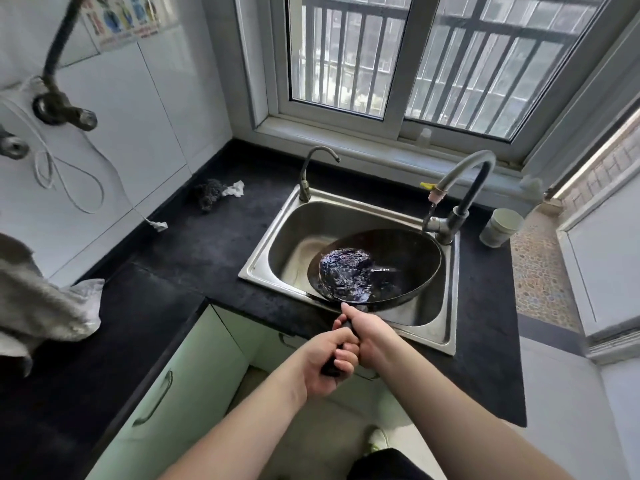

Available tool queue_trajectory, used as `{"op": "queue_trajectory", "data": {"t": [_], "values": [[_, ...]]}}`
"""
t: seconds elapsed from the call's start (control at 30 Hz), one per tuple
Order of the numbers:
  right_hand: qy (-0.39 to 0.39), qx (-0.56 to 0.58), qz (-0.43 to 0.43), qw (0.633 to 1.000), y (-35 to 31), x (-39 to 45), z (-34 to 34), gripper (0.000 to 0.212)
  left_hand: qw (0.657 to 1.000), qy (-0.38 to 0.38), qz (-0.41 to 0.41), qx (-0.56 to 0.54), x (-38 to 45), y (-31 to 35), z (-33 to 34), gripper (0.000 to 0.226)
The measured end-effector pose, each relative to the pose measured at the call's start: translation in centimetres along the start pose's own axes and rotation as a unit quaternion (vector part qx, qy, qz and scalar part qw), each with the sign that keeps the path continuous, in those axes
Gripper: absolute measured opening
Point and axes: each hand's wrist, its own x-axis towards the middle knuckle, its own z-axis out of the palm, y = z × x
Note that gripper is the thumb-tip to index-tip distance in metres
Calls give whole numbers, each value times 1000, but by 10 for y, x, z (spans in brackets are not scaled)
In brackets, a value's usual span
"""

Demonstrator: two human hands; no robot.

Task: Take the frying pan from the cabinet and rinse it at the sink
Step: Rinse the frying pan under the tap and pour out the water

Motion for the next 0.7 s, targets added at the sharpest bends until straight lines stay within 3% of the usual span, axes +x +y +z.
{"op": "queue_trajectory", "data": {"t": [0.23, 0.5, 0.63, 0.7], "values": [[3, -27, -1, 1000, -7, -5, 10, 44, 1000, -12, 1, -5, -9, 11, 3, 33], [-5, -76, 54, 996, -44, -24, 24, 46, 998, -32, -12, -51, -14, 41, 30, 34], [-34, -24, 85, 995, -64, -25, 21, 70, 999, -26, -8, -38, -13, 56, 49, 44], [-57, 4, 92, 994, -71, -23, 19, 65, 1000, -11, 7, -24, -11, 60, 58, 47]]}}
